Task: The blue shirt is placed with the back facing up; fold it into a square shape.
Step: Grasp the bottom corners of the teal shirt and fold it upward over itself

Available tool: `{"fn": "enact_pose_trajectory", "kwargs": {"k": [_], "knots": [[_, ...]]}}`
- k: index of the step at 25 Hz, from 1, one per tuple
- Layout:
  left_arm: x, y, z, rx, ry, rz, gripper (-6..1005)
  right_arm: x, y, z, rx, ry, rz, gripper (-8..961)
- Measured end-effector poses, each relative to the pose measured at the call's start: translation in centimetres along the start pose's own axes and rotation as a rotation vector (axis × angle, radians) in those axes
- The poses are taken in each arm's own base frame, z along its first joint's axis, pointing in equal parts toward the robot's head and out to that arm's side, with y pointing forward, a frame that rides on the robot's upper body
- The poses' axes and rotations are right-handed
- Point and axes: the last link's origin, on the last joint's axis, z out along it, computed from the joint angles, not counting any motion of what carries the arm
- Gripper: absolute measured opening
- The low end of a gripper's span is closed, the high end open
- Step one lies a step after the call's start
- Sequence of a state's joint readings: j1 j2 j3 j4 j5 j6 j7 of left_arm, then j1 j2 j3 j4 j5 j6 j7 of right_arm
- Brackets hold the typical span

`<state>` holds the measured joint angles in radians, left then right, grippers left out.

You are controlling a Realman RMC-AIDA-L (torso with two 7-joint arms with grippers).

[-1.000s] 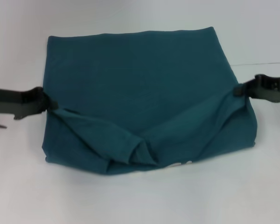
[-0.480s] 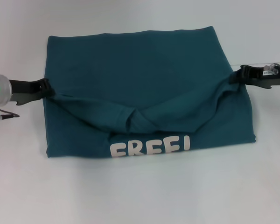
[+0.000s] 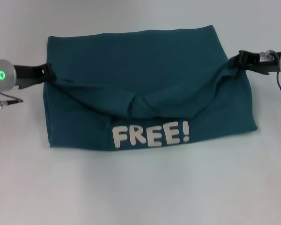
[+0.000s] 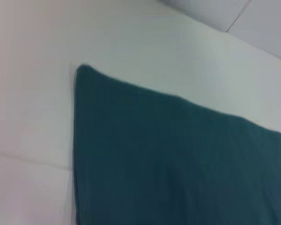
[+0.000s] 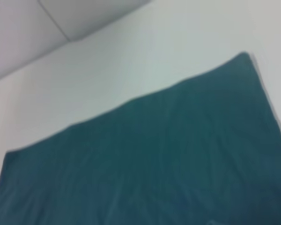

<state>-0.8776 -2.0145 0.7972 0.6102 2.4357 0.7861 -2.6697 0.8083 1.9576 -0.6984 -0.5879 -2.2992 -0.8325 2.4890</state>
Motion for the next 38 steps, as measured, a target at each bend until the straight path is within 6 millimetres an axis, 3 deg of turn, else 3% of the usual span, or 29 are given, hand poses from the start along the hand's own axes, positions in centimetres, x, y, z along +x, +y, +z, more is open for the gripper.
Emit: {"fn": "enact_pose_trajectory", "kwargs": {"k": [5, 13, 22, 38], "knots": [[0.6, 0.5, 0.7, 0.035, 0.067, 0.034, 0, -0.3, 0.5, 1.0, 0.039, -0.070, 0.003, 57], [-0.3, 1.1, 2.3, 0.092, 0.103, 0.094, 0, 0.4, 0.6, 3.1, 0.150, -0.121, -0.046, 59], [0.0, 1.4, 2.3, 0.095, 0.143, 0.085, 0, -0.8, 1.5, 3.2, 0.140, -0.134, -0.069, 61], [-0.3, 1.1, 2.3, 0.090, 0.113, 0.079, 37, -0.7, 2.1, 3.3, 0.114, -0.078, -0.114, 65]]}}
